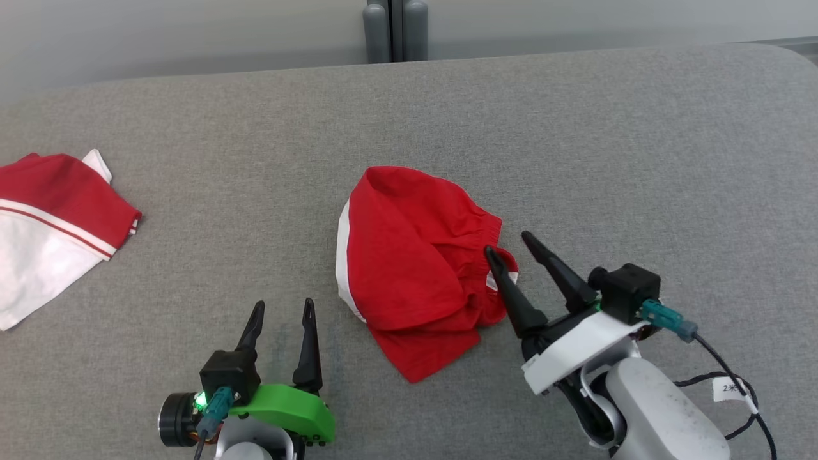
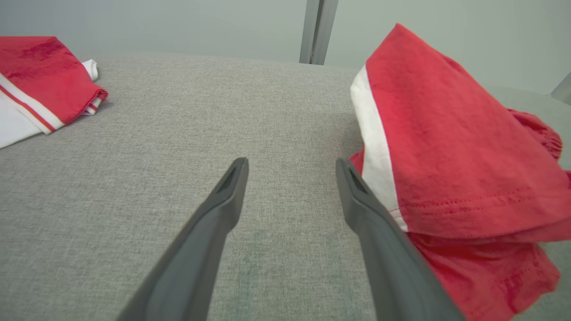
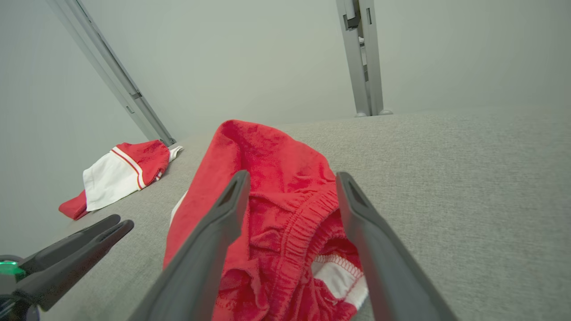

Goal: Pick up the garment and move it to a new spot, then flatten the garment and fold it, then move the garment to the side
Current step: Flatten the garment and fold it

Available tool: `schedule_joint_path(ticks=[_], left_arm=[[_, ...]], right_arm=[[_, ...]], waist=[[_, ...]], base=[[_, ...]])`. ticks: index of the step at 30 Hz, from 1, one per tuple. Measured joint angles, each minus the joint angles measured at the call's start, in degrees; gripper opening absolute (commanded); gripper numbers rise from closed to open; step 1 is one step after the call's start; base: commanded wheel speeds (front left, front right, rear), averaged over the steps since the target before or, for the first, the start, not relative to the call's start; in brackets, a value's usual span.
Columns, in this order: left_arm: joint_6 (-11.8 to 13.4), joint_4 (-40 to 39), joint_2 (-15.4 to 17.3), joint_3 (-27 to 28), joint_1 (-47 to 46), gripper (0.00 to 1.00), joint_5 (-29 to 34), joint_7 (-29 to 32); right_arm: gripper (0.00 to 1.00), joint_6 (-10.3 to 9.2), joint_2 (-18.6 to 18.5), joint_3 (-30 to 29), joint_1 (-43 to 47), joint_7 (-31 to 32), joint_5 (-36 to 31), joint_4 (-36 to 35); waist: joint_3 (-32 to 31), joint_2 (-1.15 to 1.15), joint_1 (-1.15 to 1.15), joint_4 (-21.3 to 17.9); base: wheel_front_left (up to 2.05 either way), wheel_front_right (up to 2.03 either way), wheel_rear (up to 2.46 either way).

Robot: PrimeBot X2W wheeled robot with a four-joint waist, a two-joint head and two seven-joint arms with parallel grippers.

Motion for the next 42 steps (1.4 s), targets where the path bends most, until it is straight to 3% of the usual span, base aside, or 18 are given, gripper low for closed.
schedule_joint_path(ticks=[5,11,18,29,30,31,32,35,37,38,39,42], left_arm=[[-0.23,-0.08,0.00,-0.46,-0.12,1.00,0.10,0.00],[-0.25,-0.30,-0.01,-1.86,-0.71,1.00,-0.14,0.00],[-0.23,-0.24,0.01,-1.97,-0.94,1.00,-0.02,0.00],[0.34,-0.59,0.01,-2.43,-1.53,1.00,-0.14,0.00],[0.35,-0.63,0.01,-2.43,-1.57,1.00,-0.14,0.00],[0.35,-0.64,0.01,-2.44,-1.58,1.00,-0.14,0.00],[0.35,-0.64,0.01,-2.47,-1.60,1.00,-0.14,0.00],[0.55,-0.67,0.00,-2.55,-1.84,1.00,-0.24,0.00],[0.62,-0.66,0.00,-2.63,-1.91,1.00,-0.33,0.00],[0.62,-0.65,0.00,-2.75,-1.97,1.00,-0.38,0.00],[0.62,-0.62,0.00,-2.80,-2.03,1.00,-0.52,0.00],[0.76,-0.57,0.00,-3.05,-2.23,1.00,-0.74,0.00]], right_arm=[[1.00,0.00,0.08,-4.60,-0.27,0.00,4.00,1.59],[1.00,0.00,0.25,-5.36,-4.50,-0.01,12.58,6.56],[1.00,-0.01,-0.13,-0.70,-9.72,2.08,28.39,13.46],[1.00,-0.01,-2.57,5.14,-12.32,3.72,41.07,15.44],[0.80,-0.01,-2.70,5.54,-12.45,3.65,41.78,15.49],[0.49,-0.01,-2.85,5.95,-12.62,3.58,42.40,15.63],[0.43,-0.01,-2.86,6.21,-12.83,3.46,43.24,15.78],[0.45,-0.01,-3.04,7.06,-13.68,3.55,45.09,16.31],[0.33,-0.01,-3.32,7.79,-13.99,3.71,45.45,16.81],[0.05,-0.01,-3.44,8.22,-14.27,3.66,45.63,17.25],[0.00,-0.01,-3.54,8.47,-14.58,3.44,46.00,17.58],[0.00,0.00,-4.04,9.75,-15.23,3.07,45.93,18.29]], waist=[[0.59,0.00,0.00,-0.49],[1.73,0.00,0.00,0.69],[3.28,0.00,0.00,2.73],[4.92,0.00,0.00,4.28],[4.96,0.00,0.00,4.24],[5.01,0.00,0.00,4.20],[5.05,0.00,0.00,4.16],[5.12,0.00,0.00,4.09],[5.16,0.00,0.00,4.11],[5.17,0.00,0.00,4.15],[5.18,0.00,0.00,4.21],[5.17,0.00,0.00,4.48]], base=[[0.00,0.00,0.00],[0.00,0.00,0.00],[0.00,0.00,0.00],[0.00,0.00,0.00],[0.00,0.00,0.00],[0.00,0.00,0.00],[0.00,0.00,0.00],[0.00,0.00,0.00],[0.00,0.00,0.00],[0.00,0.00,0.00],[0.00,0.00,0.00],[0.00,0.00,0.00]])
